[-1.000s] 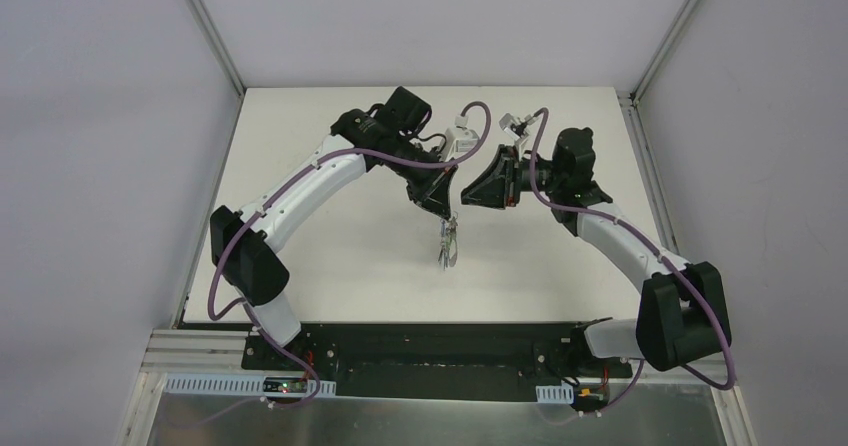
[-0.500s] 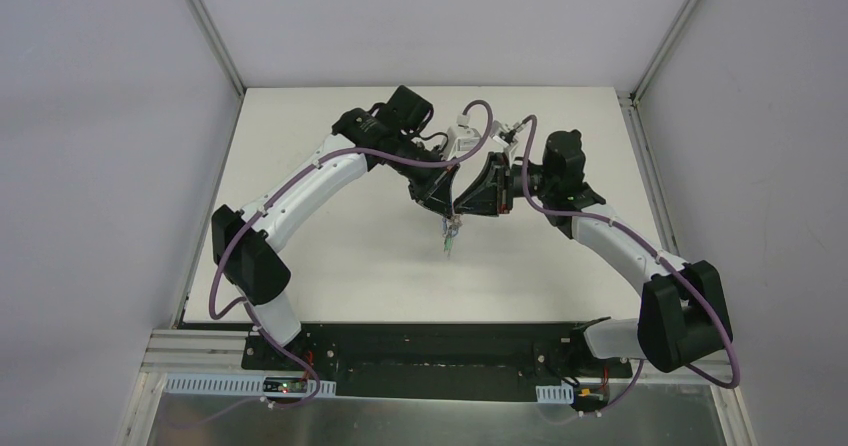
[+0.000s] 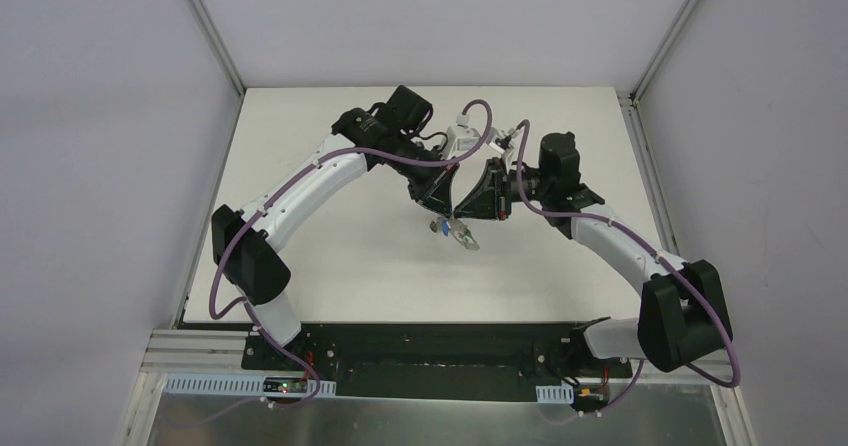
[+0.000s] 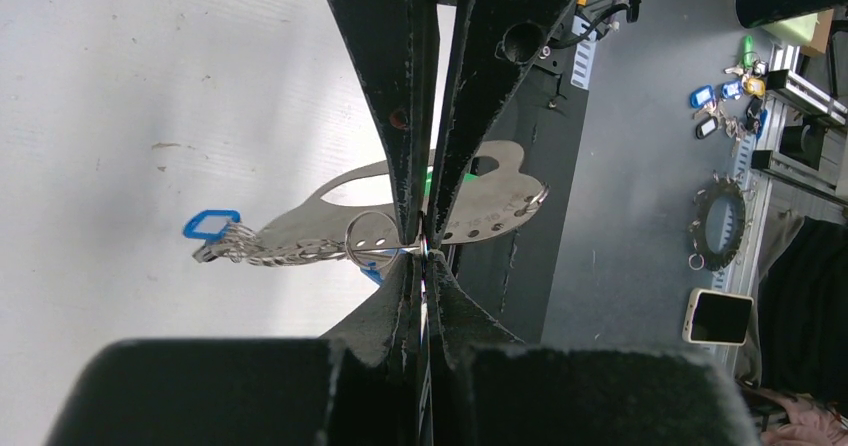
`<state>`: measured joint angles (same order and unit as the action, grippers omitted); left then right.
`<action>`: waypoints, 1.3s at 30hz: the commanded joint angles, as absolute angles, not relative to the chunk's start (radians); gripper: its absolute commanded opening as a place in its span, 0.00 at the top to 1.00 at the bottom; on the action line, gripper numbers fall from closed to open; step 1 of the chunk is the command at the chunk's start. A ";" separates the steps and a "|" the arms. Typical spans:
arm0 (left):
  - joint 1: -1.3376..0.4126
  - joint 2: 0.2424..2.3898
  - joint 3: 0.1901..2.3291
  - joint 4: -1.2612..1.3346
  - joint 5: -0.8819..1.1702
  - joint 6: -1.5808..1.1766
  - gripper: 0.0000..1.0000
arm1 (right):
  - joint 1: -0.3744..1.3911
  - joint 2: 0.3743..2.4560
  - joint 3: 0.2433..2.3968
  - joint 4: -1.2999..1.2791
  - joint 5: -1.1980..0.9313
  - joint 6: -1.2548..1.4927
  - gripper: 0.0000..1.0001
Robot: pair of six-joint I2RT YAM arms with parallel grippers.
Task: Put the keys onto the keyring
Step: Adjust the key on the keyring.
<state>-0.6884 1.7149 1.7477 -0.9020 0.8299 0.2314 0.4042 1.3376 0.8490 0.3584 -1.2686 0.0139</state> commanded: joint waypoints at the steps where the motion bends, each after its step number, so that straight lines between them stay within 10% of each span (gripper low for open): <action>1: -0.698 1.710 1.778 -0.885 0.867 0.233 1.00 | 0.416 1.345 0.905 0.369 -1.287 -0.013 0.93; 20: -0.675 1.628 1.679 -0.757 0.873 0.231 0.82 | 0.382 1.388 0.850 0.791 -1.249 0.407 1.00; 39: -0.640 1.657 1.718 -0.778 0.923 0.215 1.00 | 0.366 1.375 0.805 0.815 -1.263 0.377 1.00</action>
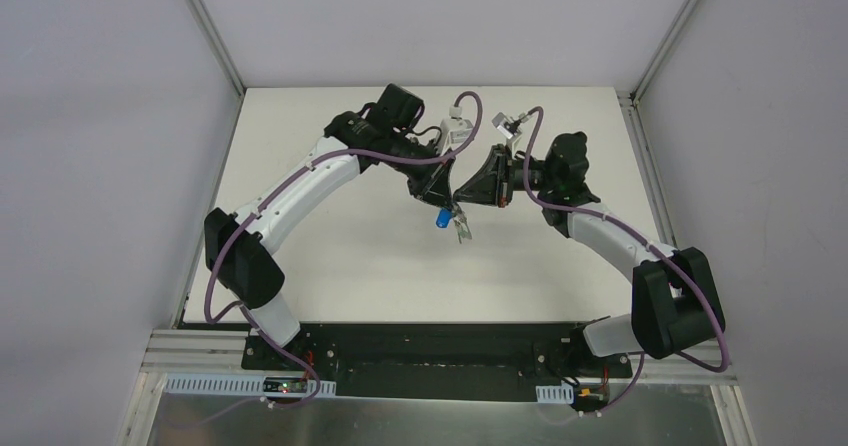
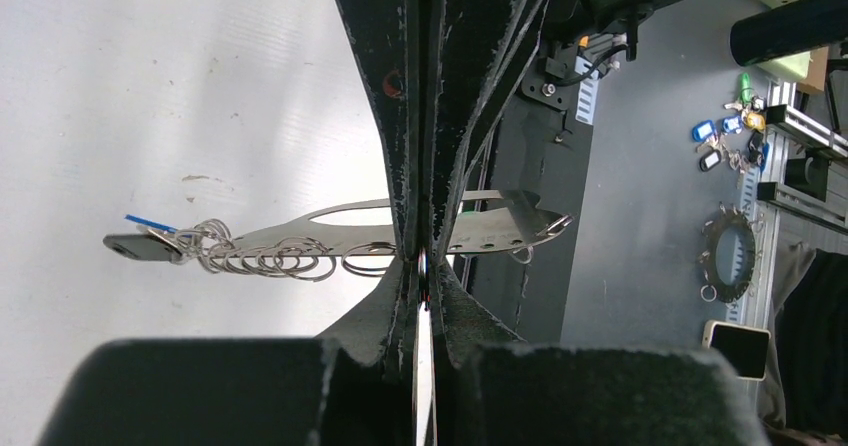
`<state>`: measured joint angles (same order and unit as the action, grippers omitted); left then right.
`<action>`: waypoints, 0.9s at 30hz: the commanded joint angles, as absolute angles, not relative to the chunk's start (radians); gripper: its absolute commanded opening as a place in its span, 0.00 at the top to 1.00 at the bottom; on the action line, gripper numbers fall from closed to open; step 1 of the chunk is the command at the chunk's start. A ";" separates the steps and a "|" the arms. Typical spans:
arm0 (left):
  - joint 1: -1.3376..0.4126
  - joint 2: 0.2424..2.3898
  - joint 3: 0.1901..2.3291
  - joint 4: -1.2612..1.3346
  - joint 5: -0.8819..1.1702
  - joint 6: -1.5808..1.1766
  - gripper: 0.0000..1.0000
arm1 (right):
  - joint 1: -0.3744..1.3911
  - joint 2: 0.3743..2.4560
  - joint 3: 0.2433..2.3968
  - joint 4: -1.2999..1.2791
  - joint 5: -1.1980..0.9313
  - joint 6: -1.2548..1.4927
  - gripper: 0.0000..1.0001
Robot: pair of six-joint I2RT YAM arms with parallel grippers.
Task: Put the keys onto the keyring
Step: Adjust the key on the keyring.
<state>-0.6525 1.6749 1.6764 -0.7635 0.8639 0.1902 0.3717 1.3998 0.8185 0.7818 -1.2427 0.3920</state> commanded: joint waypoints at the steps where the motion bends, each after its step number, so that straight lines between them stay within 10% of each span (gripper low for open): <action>1: -0.640 1.671 1.741 -0.825 0.930 0.234 1.00 | 0.366 1.369 0.806 0.807 -1.266 0.369 0.97; 11: -0.662 1.807 1.932 -1.162 0.966 0.370 1.00 | 0.371 1.338 0.825 0.785 -1.290 0.352 0.67; 27: -0.680 1.824 1.936 -1.116 0.967 0.311 1.00 | 0.416 1.368 0.829 0.717 -1.254 0.304 0.75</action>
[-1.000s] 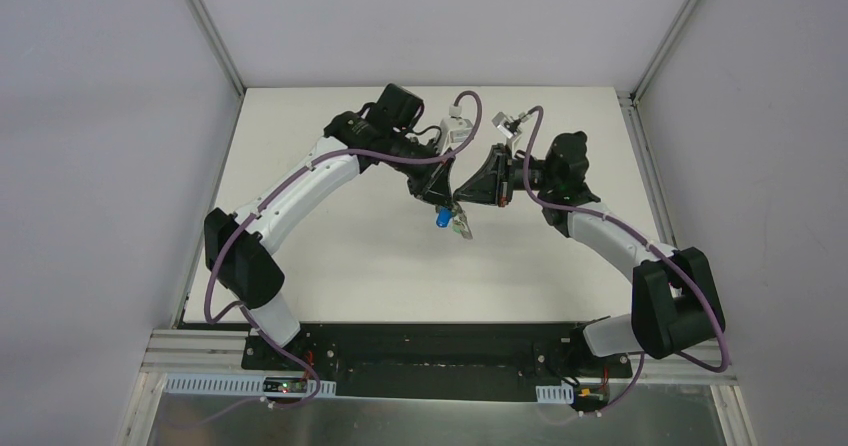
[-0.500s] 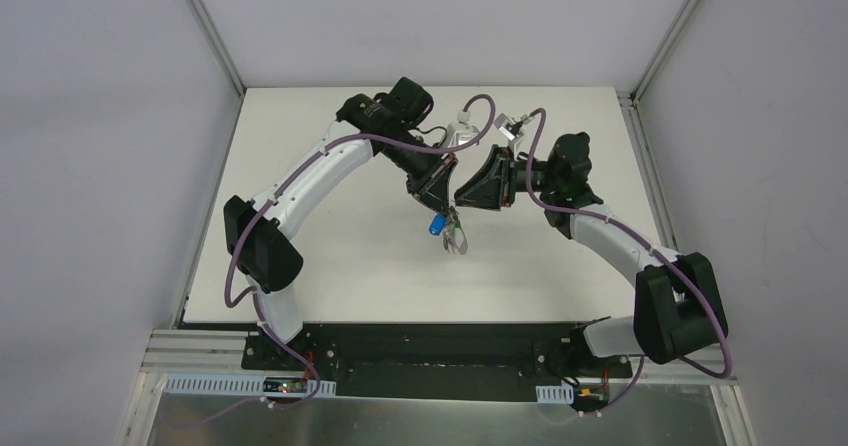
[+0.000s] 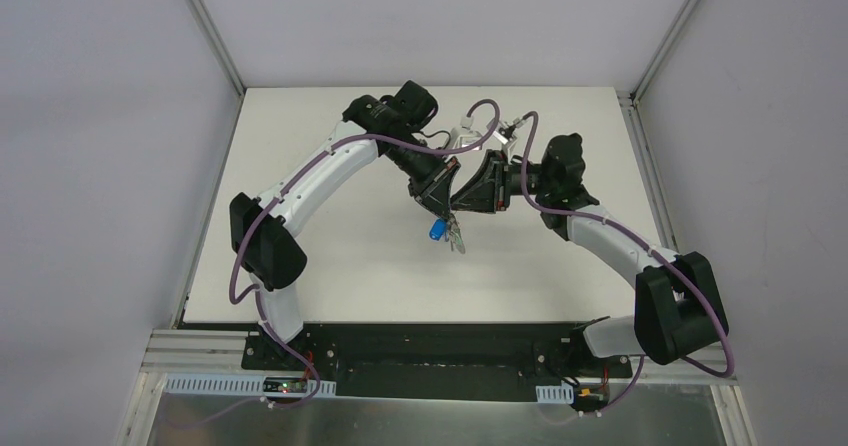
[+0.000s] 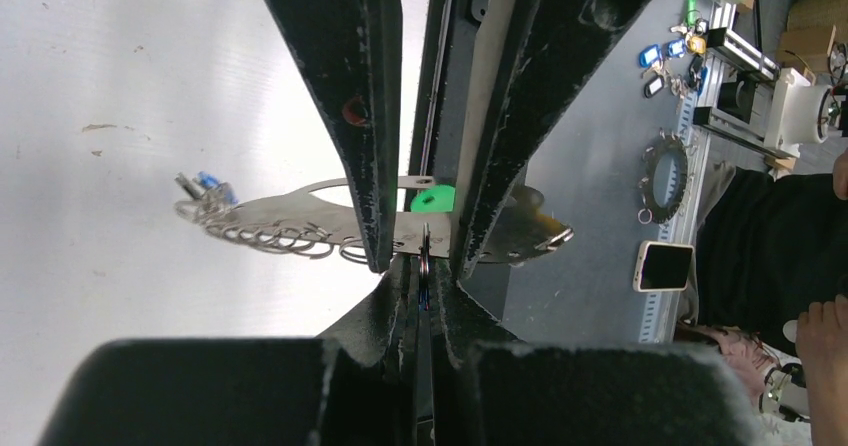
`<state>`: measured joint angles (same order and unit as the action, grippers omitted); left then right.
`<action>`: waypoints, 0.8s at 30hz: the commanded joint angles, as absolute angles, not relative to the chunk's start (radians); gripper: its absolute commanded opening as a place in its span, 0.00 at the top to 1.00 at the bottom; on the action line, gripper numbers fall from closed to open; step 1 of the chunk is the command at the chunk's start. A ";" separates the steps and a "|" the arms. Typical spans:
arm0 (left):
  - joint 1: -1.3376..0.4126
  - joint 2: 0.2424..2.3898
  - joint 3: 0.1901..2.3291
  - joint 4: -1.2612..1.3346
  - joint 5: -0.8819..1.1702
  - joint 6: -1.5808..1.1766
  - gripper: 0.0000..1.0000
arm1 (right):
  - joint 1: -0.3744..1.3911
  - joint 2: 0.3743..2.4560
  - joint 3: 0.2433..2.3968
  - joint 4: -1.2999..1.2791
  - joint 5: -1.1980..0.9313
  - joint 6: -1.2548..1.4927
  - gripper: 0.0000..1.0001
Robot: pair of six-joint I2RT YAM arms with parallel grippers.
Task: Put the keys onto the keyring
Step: Adjust the key on the keyring.
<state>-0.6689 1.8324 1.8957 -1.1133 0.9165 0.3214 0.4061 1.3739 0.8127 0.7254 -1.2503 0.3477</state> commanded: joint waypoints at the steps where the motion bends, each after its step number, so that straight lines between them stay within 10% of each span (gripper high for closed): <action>1: -0.680 1.824 1.936 -1.115 0.967 0.310 1.00 | 0.417 1.368 0.830 0.710 -1.254 0.299 0.78; 12: -0.679 1.818 1.928 -1.097 0.948 0.311 1.00 | 0.420 1.380 0.852 0.704 -1.248 0.316 1.00; 24: -0.614 1.656 1.832 -0.923 0.913 0.297 0.67 | 0.361 1.402 0.821 1.042 -1.192 0.646 1.00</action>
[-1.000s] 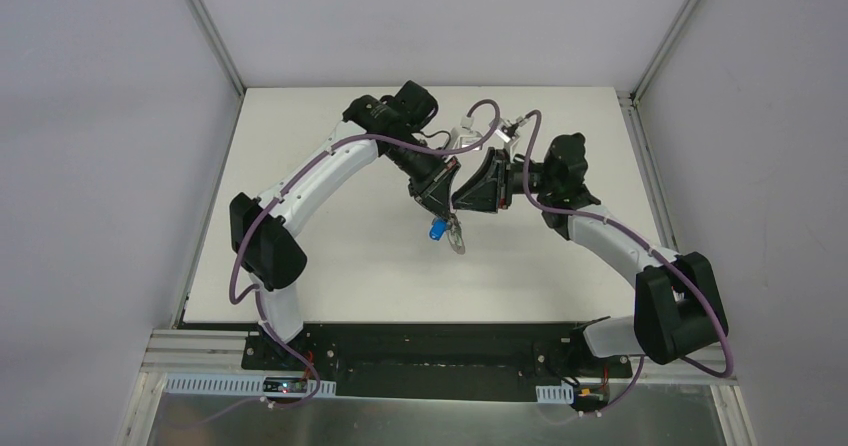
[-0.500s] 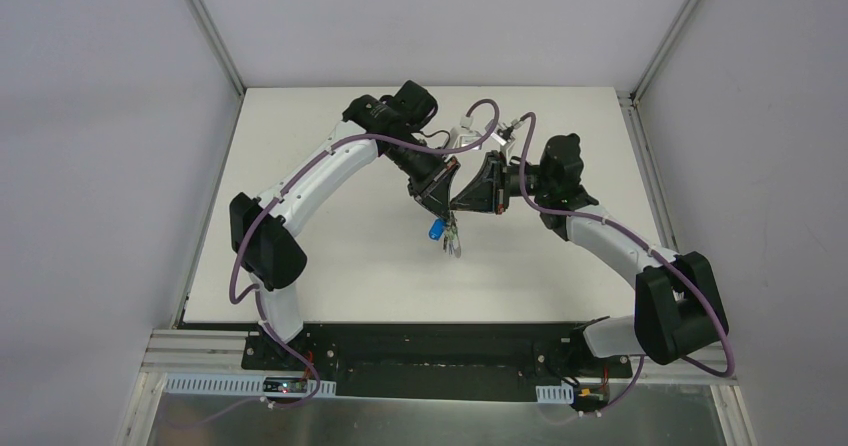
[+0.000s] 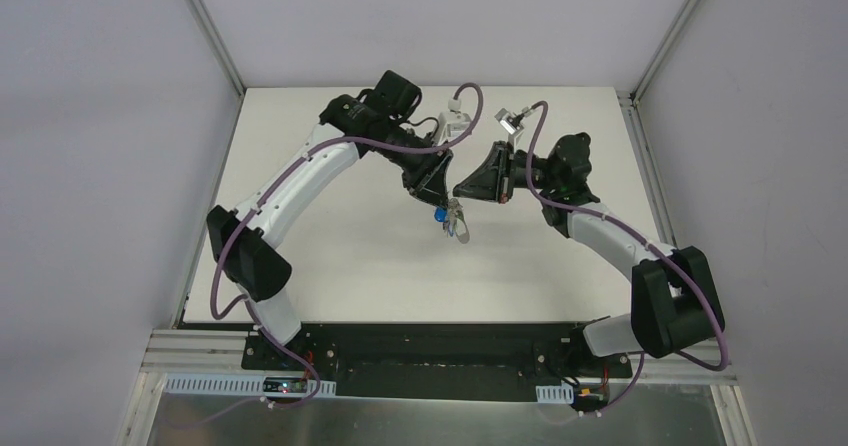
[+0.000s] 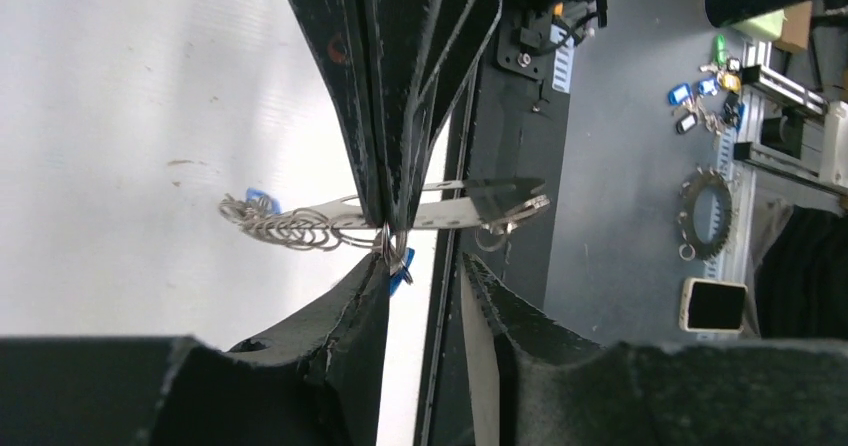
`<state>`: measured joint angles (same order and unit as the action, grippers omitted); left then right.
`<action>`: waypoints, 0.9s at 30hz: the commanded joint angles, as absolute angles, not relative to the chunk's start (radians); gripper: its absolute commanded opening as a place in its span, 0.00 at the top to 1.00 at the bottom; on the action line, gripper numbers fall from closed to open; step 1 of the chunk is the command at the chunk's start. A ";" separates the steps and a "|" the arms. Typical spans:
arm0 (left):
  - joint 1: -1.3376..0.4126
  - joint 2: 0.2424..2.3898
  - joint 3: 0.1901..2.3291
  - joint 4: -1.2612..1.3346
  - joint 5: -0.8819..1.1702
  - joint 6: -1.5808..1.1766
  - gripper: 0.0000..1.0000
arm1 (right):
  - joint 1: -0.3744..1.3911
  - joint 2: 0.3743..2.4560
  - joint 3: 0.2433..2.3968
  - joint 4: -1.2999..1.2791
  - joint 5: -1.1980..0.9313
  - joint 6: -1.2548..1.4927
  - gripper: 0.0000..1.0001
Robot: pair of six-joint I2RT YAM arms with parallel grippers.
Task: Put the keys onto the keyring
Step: Adjust the key on the keyring.
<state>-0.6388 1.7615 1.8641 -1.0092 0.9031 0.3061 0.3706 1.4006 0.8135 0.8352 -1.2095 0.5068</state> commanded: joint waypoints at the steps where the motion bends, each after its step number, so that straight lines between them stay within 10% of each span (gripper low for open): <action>1: -0.609 1.649 1.818 -0.896 0.916 0.282 0.67 | 0.360 1.404 0.820 1.055 -1.192 0.661 1.00; 27: -0.591 1.686 1.713 -0.683 1.001 0.088 0.83 | 0.340 1.412 0.805 1.109 -1.175 0.702 1.00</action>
<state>-0.5938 1.6840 1.7252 -0.7193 0.9516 0.1146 0.3477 1.4189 0.8032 1.0218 -1.1889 0.6815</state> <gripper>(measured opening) 0.184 0.006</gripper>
